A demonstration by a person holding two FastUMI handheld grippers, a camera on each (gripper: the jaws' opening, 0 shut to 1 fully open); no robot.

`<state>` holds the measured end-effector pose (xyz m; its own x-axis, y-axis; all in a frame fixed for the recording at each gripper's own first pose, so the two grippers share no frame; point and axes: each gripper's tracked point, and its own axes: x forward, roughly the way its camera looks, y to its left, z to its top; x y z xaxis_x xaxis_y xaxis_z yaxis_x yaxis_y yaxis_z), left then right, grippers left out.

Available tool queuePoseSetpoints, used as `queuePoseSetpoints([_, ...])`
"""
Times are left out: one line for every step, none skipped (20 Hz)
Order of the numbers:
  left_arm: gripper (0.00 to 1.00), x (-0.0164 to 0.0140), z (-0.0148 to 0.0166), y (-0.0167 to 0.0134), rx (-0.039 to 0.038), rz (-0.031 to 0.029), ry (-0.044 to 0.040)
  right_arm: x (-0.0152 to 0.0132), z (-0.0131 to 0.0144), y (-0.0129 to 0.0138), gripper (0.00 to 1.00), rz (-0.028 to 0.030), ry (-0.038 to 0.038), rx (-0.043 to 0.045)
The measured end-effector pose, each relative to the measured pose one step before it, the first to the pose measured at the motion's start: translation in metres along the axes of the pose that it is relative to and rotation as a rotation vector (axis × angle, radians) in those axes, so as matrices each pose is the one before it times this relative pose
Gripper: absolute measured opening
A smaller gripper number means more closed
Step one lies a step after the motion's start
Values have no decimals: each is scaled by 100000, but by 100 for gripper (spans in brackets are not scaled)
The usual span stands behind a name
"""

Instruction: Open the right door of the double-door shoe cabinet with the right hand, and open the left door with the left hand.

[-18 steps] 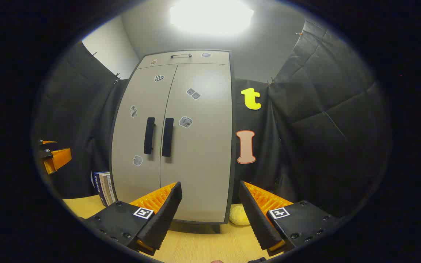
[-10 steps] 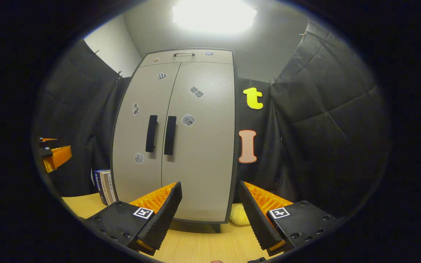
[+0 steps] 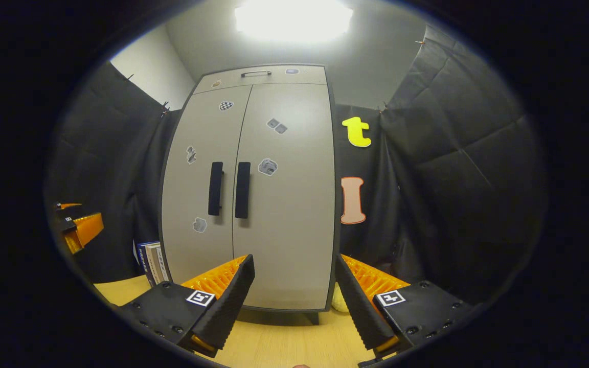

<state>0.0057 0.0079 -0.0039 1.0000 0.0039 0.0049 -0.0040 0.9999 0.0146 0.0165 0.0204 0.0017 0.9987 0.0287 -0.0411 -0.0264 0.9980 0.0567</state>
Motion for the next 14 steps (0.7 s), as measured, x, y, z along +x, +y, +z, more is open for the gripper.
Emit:
queuePoseSetpoints([93, -27, 51, 102, 99, 26, 28, 341, 79, 175, 99, 166, 821, 1255])
queuePoseSetpoints([94, -68, -66, 95, 98, 121, 57, 400, 171, 205, 99, 76, 547, 891])
queuePoseSetpoints([94, -122, -5, 118, 14, 207, 92, 445, 175, 208, 96, 483, 450, 631])
queuePoseSetpoints([94, 29, -160, 167, -79, 252, 172, 537, 38, 474, 98, 1120, 726, 452])
queuePoseSetpoints([94, -9, 25, 119, -78, 142, 186, 616, 160, 306, 98, 730, 641, 380])
queuePoseSetpoints([94, 76, -215, 183, 71, 184, 268, 629, 195, 252, 99, 817, 442, 125])
queuePoseSetpoints([94, 1, -78, 261, 201, 383, 141, 591, 344, 207, 99, 383, -142, -87])
queuePoseSetpoints([93, -94, -148, 296, 186, 565, 88, 696, 289, 171, 98, 351, 90, -332])
queuePoseSetpoints([93, -11, -79, 202, 16, 355, 139, 604, 354, 257, 99, 581, -12, -235])
queuePoseSetpoints([93, -7, -134, 67, -3, 479, 263, 635, 246, 296, 99, 466, -182, -158])
queuePoseSetpoints([93, -60, -63, 142, 32, 332, 294, 548, 337, 225, 99, 277, -255, -294])
queuePoseSetpoints([93, -52, -174, 185, 110, 515, 258, 466, 388, 222, 99, 429, -670, -60])
queuePoseSetpoints([93, -5, -58, 261, 125, 444, 216, 610, 415, 305, 99, 550, -601, 187])
queuePoseSetpoints([93, -152, -123, 279, 191, 545, 115, 662, 397, 432, 99, 712, -426, 261])
